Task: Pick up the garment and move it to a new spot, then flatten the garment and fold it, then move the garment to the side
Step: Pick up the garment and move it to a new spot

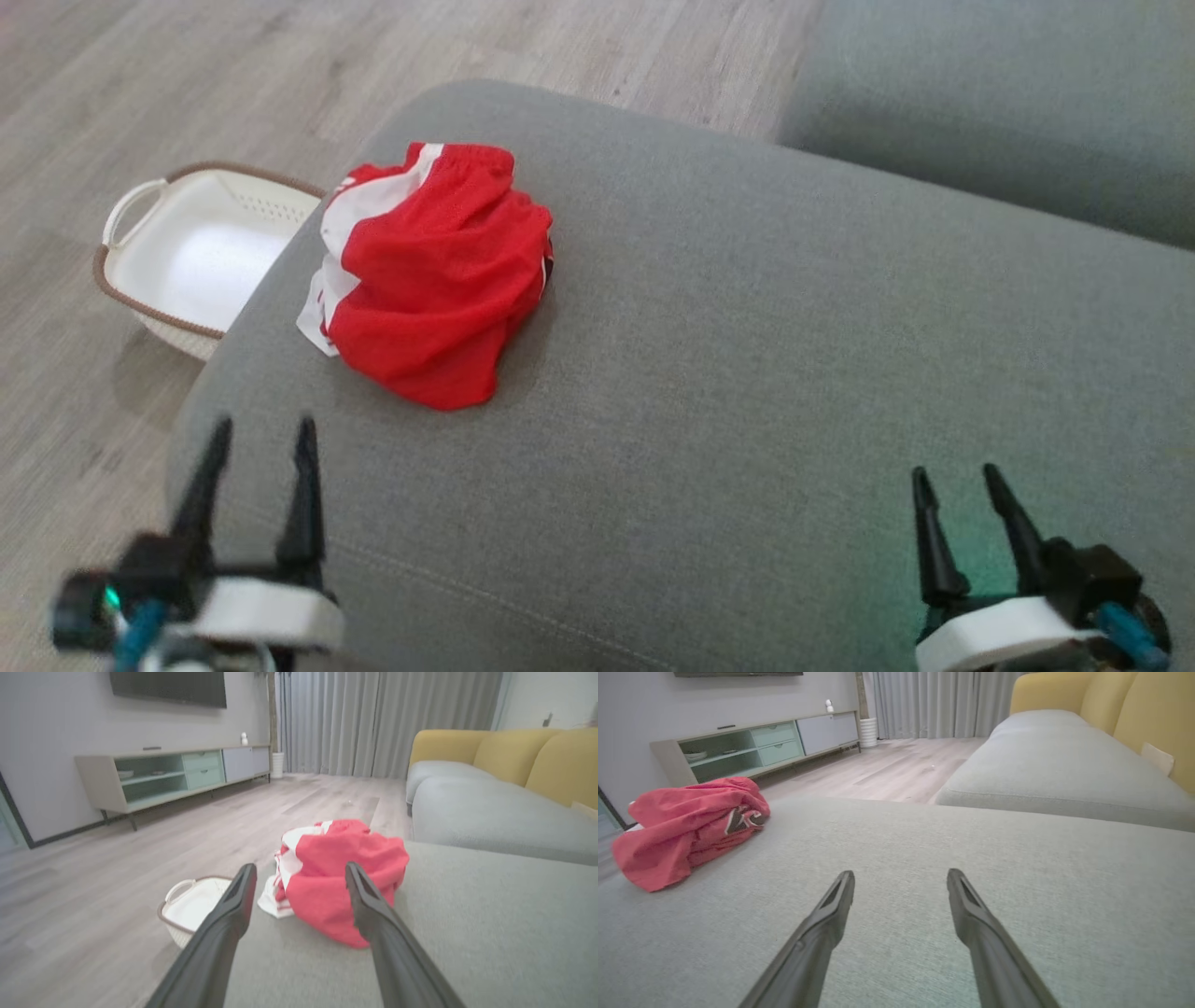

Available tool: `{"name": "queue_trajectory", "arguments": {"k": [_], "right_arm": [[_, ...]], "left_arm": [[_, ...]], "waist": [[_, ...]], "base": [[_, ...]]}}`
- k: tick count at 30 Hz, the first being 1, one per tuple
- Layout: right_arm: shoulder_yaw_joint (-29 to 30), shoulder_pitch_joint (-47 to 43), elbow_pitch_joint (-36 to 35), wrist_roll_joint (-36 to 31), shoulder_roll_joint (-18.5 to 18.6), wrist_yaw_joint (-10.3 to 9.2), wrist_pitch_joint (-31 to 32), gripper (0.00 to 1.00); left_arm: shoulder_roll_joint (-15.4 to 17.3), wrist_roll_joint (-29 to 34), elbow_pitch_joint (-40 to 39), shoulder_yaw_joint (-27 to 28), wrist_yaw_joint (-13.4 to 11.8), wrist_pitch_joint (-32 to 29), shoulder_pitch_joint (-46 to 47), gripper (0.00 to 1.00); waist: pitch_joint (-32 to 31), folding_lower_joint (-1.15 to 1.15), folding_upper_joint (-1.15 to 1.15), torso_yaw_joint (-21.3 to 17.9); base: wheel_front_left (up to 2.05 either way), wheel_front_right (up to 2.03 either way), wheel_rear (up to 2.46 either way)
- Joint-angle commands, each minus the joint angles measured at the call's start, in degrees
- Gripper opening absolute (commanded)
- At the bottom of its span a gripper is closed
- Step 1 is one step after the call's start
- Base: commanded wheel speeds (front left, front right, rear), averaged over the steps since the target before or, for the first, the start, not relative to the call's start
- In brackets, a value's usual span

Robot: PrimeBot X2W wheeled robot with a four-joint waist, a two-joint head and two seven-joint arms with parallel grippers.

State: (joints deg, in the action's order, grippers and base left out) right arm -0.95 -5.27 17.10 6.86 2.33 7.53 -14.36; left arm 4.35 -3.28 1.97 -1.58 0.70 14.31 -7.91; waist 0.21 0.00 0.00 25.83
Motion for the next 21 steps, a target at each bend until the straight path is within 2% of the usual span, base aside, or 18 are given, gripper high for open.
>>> {"name": "queue_trajectory", "arguments": {"k": [1, 7, 11, 17, 21], "right_arm": [[-0.2, 2.1, -1.4, -0.7, 0.5, -0.04, -0.6, 1.0], [2.4, 5.1, -1.5, -4.1, 0.5, -0.04, -0.6, 1.0], [4.5, 6.7, -1.9, -7.0, 0.5, -0.04, -0.6, 1.0], [8.2, 8.3, -3.5, -11.2, 0.5, -0.04, -0.6, 1.0], [9.5, 9.7, -4.3, -12.9, 0.5, -0.04, -0.6, 1.0]], "left_arm": [[1.2, -0.3, -3.1, 2.4, 0.8, 0.7, 5.5, 1.0], [6.0, -1.4, -1.2, 4.3, 4.4, 0.7, 20.0, 1.0], [9.4, -2.4, 8.1, 1.6, 6.0, -0.8, 34.4, 1.0], [12.1, -7.0, 29.0, -2.4, 6.7, -14.7, 54.1, 1.0], [13.3, -11.3, 42.2, -3.8, 6.8, -21.8, 62.5, 1.0]], "waist": [[1.9, 0.0, 0.0, -1.1], [7.7, 0.0, 0.0, -4.2], [11.9, 0.0, 0.0, -5.5], [18.2, 0.0, 0.0, -7.5], [21.7, 0.0, 0.0, -9.1]], "base": [[0.0, 0.0, 0.0], [0.0, 0.0, 0.0], [0.0, 0.0, 0.0], [0.0, 0.0, 0.0], [0.0, 0.0, 0.0]]}}
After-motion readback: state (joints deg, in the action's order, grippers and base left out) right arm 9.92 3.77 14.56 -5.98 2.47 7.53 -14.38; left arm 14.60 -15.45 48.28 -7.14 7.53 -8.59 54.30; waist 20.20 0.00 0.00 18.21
